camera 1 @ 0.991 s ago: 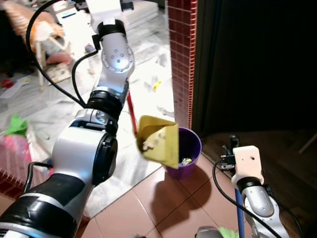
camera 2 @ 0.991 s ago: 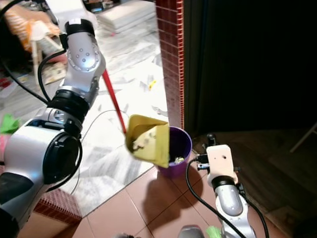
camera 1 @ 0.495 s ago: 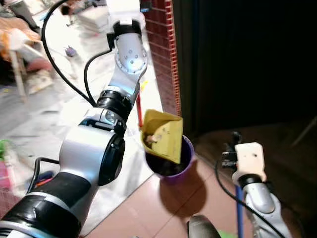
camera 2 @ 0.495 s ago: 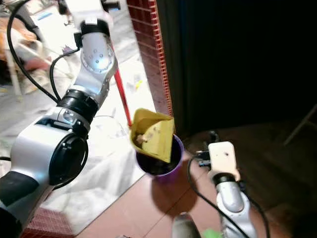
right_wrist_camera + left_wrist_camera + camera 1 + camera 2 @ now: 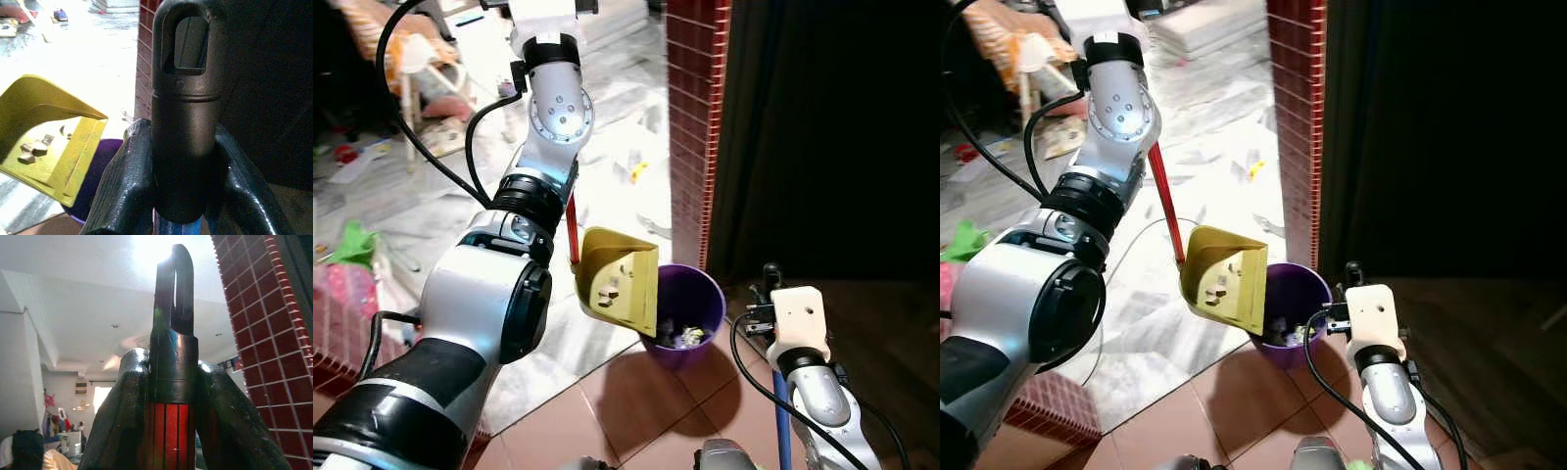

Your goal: Sweep floor

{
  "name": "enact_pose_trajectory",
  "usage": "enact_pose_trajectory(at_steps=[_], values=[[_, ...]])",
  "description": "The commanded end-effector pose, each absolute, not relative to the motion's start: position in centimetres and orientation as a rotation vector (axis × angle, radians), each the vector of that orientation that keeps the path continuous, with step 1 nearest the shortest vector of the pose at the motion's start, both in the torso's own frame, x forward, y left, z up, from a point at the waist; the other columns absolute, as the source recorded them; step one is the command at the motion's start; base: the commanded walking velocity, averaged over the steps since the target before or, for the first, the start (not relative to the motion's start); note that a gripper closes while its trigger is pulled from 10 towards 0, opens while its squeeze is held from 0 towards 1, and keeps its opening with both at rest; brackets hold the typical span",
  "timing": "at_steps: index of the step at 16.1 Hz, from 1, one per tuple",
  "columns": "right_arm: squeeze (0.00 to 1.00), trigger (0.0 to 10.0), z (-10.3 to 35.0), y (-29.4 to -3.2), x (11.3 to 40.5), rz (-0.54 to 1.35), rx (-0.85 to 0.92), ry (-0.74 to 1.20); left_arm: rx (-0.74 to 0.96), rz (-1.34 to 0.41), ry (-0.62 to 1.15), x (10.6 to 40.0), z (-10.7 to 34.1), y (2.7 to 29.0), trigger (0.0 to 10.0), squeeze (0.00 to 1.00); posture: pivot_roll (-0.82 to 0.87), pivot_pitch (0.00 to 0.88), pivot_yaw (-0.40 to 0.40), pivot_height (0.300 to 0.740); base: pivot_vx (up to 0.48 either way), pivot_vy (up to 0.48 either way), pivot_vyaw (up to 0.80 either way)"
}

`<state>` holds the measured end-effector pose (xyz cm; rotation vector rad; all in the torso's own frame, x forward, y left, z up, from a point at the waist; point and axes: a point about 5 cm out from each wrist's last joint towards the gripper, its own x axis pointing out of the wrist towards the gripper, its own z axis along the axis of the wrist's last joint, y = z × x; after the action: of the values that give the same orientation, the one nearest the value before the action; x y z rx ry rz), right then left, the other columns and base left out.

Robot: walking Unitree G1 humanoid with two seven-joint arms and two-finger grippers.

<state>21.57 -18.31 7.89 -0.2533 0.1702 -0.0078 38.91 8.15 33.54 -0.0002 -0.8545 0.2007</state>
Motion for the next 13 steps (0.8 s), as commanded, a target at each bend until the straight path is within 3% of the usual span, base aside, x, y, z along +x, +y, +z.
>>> enact_pose_trajectory(at_steps=[1, 8, 13], values=[[0.00, 10.0, 8.4, -17.8, 21.8, 0.014, -0.241, 0.144, -0.023, 0.213, -0.913, 38.6, 34.7, 8.6, 10.0, 0.00, -0.33, 0.000, 0.179, 0.740, 0.000, 0.000, 0.00], [0.00, 10.0, 8.8, -17.7, 21.2, 0.013, -0.234, 0.134, 0.118, 0.106, -0.988, 37.9, 33.8, 6.3, 10.0, 0.00, -0.39, 0.019, 0.214, 0.740, 0.000, 0.000, 0.00], [0.00, 10.0, 8.7, -17.7, 20.3, -0.022, -0.219, 0.134, 0.108, -0.006, -1.014, 37.0, 33.4, 3.1, 10.0, 0.00, -0.41, 0.038, 0.257, 0.740, 0.000, 0.000, 0.00]])
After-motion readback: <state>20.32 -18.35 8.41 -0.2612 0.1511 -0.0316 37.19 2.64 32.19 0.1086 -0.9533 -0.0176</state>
